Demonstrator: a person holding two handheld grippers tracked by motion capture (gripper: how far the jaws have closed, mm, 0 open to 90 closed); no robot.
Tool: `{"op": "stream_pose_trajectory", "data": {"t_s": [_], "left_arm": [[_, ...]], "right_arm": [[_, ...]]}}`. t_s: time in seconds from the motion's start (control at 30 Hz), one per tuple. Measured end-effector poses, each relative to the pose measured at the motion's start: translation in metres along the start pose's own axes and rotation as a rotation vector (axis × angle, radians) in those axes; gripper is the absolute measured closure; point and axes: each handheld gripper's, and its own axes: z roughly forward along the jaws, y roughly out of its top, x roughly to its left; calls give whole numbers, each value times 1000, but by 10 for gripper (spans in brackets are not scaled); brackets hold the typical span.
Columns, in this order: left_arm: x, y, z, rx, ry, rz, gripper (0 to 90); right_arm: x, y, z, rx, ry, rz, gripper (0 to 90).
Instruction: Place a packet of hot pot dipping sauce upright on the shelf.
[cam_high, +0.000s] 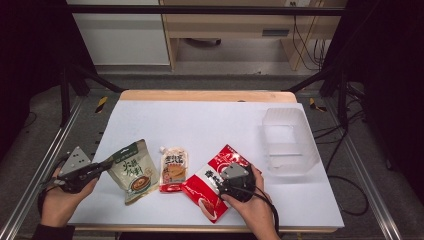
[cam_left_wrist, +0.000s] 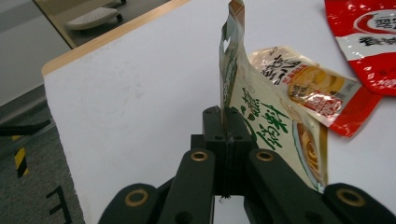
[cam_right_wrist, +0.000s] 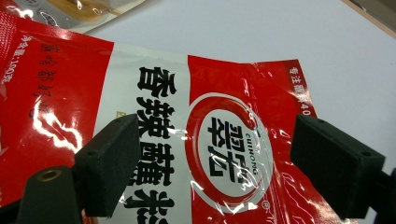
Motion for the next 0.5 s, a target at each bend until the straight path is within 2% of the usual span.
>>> {"op": "stream_pose_trajectory", "data": {"t_s": [0.07, 0.13, 0.2, 0.23, 0.27, 0.3, 0.43, 0.5], "left_arm": [[-2, 14, -2, 21, -26, 47, 900], [-3, 19, -2, 38, -41, 51, 900], [-5, 30, -2, 55, -61, 85, 900], [-5, 36, -2, 52, -72, 108, 900], [-8, 49, -3, 71, -86, 144, 900], [-8, 49, -3, 71, -86, 144, 900], [-17, 71, -4, 107, -107, 213, 900], [-20, 79, -4, 112, -112, 237, 900]], "right_arm": [[0, 0, 0, 0, -1, 4, 168], [0, 0, 0, 2, -1, 7, 167], [-1, 0, 0, 3, -1, 10, 166], [-1, 0, 0, -1, 0, 13, 165], [-1, 0, -1, -3, 0, 15, 163], [-1, 0, -1, -3, 0, 15, 163], [-2, 1, -2, -13, 3, 31, 145], [-3, 2, -6, -33, 13, 58, 136]]}}
